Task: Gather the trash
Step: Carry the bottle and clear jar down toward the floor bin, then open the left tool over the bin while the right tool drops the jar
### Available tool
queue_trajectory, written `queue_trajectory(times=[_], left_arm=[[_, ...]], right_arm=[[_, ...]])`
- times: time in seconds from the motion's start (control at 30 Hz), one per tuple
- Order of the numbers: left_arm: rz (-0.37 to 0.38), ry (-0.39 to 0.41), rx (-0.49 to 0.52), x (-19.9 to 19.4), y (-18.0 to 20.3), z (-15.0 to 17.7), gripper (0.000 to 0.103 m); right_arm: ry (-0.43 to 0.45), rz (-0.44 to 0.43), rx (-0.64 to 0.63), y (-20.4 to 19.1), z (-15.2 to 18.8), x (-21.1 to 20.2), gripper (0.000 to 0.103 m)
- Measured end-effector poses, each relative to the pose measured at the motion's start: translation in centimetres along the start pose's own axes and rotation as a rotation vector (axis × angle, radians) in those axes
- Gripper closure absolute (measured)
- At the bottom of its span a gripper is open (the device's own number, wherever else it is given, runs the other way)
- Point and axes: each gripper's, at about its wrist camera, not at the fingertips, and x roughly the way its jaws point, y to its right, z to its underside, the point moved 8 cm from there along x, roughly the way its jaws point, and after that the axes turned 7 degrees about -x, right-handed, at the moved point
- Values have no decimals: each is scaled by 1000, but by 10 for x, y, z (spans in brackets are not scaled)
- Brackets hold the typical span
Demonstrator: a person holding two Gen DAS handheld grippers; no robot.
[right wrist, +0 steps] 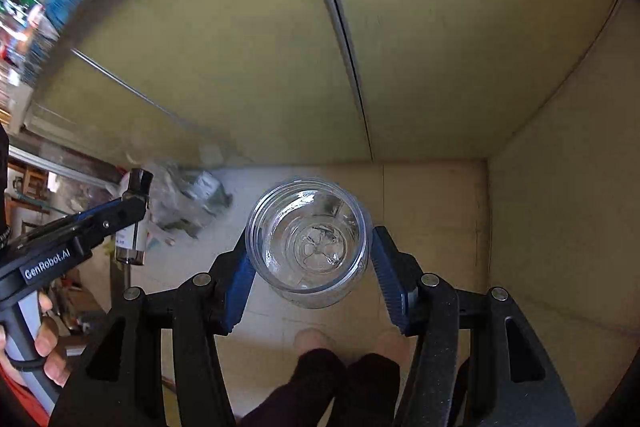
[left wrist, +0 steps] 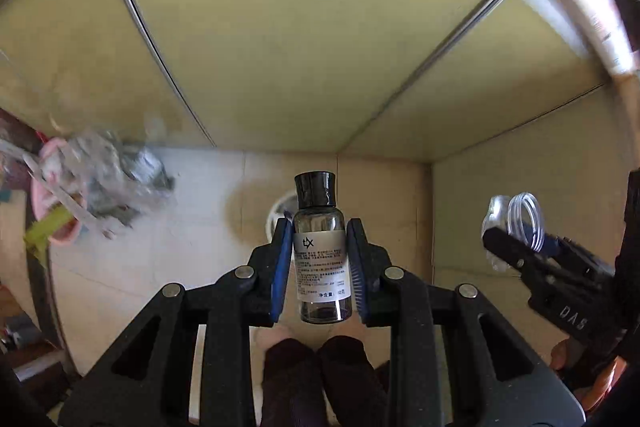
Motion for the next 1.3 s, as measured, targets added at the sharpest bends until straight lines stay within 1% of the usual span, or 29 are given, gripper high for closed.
queue_trajectory(times=[0.07,0.17,0.33,0.4,0.5,0.6,0.67,0.77,0.8,0.83,0.87,0.97,1.0,1.1,1.17,1.3], left_arm=[[43,-33,-42,48,-7,6,76],[78,-80,-96,120,-23,14,76],[47,-96,-101,220,-49,27,77],[42,-105,-110,252,-56,33,77],[56,-121,-135,295,-69,41,77],[53,-132,-138,331,-77,49,78],[54,-148,-138,350,-80,57,78],[46,-163,-133,368,-84,67,78],[40,-169,-127,373,-84,70,80],[31,-175,-119,376,-85,73,84],[22,-183,-110,380,-85,75,84],[12,-180,-92,384,-89,79,84],[6,-173,-84,382,-89,79,84],[-5,-157,-72,373,-88,75,84],[-10,-150,-72,361,-91,72,84],[-36,-124,-68,324,-90,63,84]], right_arm=[[-35,-11,8,18,16,44,50],[-69,-25,0,35,34,102,50],[-86,-40,-22,54,57,195,50],[-94,-56,-20,58,63,229,50],[-117,-60,-37,63,70,282,50],[-137,-79,-48,62,76,317,50],[-152,-73,-65,63,83,335,50],[-158,-59,-94,61,84,349,50],[-163,-63,-100,60,85,353,50],[-168,-67,-106,58,85,357,50],[-160,-62,-111,58,83,359,48],[-151,-40,-142,53,80,359,48],[-162,-38,-143,56,81,361,46],[-202,-40,-127,56,81,369,45],[-214,-63,-112,55,81,363,45],[-212,-59,-94,60,77,334,45]])
